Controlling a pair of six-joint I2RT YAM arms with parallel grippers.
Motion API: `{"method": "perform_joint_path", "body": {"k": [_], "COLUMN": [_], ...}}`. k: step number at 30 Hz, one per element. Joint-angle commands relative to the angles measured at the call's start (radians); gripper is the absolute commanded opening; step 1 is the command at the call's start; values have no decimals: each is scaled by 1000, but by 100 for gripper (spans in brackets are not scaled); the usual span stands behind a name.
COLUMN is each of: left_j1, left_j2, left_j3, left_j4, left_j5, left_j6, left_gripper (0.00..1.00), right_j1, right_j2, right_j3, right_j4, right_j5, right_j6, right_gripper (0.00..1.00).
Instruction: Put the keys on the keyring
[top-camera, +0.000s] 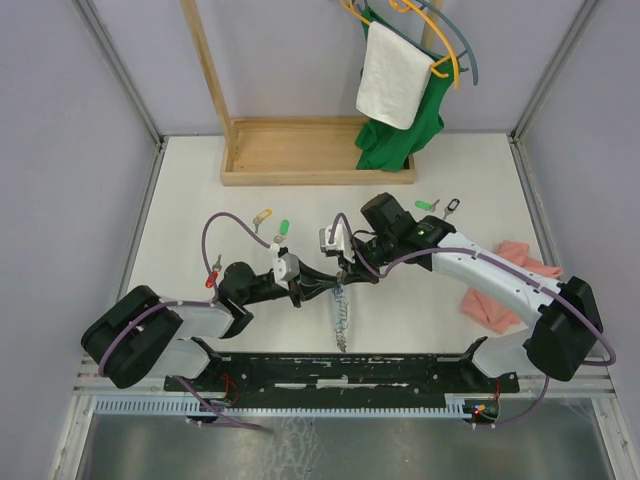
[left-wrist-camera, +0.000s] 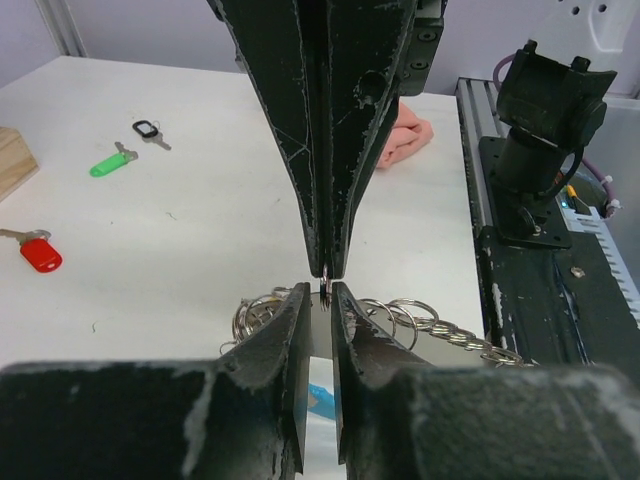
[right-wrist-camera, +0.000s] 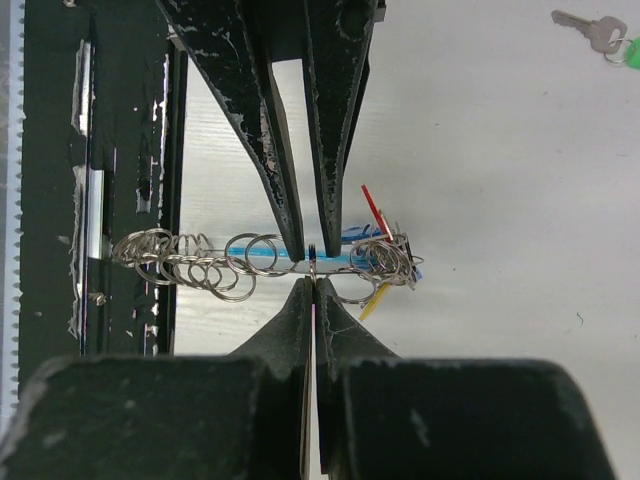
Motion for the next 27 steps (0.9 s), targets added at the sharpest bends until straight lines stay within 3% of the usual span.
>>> {"method": "perform_joint_path", "body": {"k": [1, 15, 23, 27], "left_j1": [-2, -3, -3, -3], "left_j2": [-13, 0, -1, -4], "left_j3": [39, 65, 68, 70], "left_j4": [-21, -54, -76, -111], "left_j5": [30, 56, 74, 69], "left_j6": [28, 19, 27, 43], "left_gripper": [21, 24, 11, 16], "right_j1": [11, 43, 52, 53], "right_j2": [10, 48, 64, 65], "right_j3": [79, 137, 155, 163], "right_j4": [-59, -108, -120, -126], "right_j5": [14, 42, 51, 54], "right_j6": [-40, -70, -78, -82], "right_gripper": [1, 1, 0, 1]}}
